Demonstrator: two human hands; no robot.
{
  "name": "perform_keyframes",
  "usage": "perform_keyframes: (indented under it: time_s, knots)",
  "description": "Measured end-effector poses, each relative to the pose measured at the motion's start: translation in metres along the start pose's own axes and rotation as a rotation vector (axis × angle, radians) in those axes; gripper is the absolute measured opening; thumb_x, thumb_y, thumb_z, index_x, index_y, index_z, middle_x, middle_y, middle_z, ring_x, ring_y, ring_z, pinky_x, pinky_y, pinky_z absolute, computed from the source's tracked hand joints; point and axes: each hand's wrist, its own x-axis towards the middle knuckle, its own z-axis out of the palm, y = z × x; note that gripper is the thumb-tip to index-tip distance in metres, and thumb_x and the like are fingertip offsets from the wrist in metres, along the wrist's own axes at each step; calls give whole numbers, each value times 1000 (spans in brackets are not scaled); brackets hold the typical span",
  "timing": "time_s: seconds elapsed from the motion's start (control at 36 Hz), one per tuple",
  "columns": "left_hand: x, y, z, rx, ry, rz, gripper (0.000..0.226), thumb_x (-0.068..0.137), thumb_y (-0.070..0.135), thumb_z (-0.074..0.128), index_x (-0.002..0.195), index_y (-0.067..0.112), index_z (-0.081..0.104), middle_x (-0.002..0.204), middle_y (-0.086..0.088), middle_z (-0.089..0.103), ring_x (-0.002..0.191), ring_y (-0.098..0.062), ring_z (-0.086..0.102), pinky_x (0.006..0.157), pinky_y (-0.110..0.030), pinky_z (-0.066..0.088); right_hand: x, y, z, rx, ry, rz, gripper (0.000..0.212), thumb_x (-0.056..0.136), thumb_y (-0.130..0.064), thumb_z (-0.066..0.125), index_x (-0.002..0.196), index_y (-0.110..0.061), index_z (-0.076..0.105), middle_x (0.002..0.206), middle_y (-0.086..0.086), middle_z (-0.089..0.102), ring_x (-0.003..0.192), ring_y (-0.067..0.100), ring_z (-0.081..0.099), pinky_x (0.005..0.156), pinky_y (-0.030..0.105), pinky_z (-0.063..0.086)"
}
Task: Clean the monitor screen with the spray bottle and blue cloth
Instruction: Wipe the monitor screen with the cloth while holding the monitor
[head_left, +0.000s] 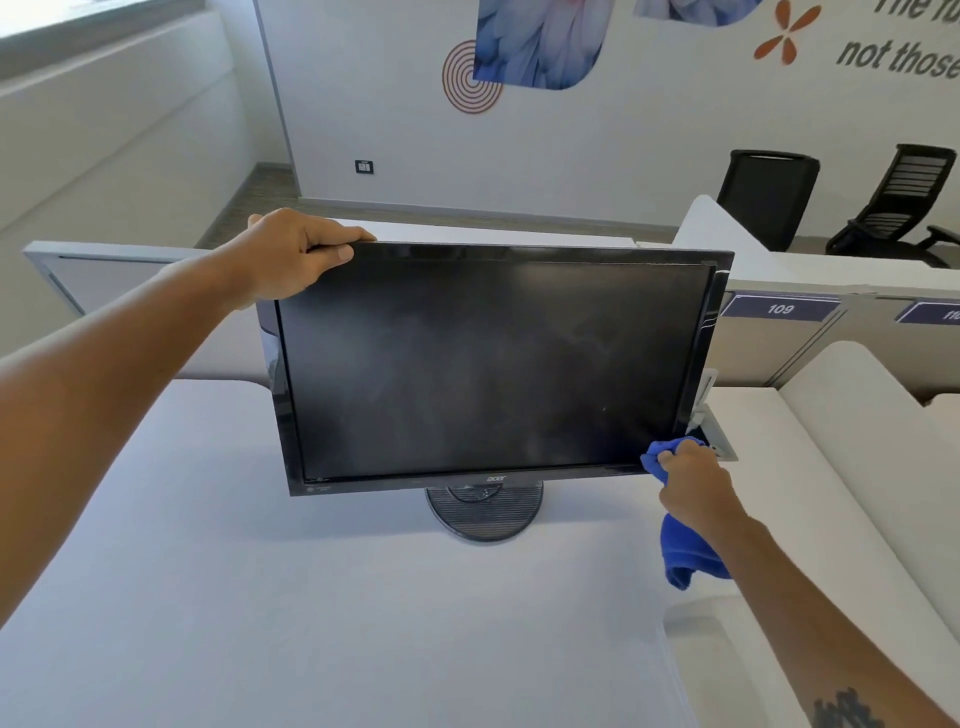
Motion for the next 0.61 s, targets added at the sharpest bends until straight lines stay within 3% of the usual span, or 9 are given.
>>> perform_keyframes:
  time_s: [0.28,0.47,0.61]
  knots:
    - [3,5,2,14,4,-18,35,111,23,62,139,40,74,145,13,70,148,-24,53,136,-54,22,-2,-4,1,66,-54,-124,51,105,-16,60,155,-15,50,146,4,48,135,21,51,106,27,50]
    - [-1,13,1,26,15,-38,35,111,22,61,140,38,73,147,11,70,149,-24,52,136,-53,21,-7,-39,-5,18,-40,-157,37,98,-15,63,135,-19,67,137,1,52,126,21,53,101,31,47]
    - [-3,16,2,31,25,-41,35,111,21,61,139,36,74,140,11,73,145,-27,55,135,-56,23,-13,-73,-15,6,-83,-205,34,98,-15,63,132,-21,64,130,1,54,121,21,54,103,33,47]
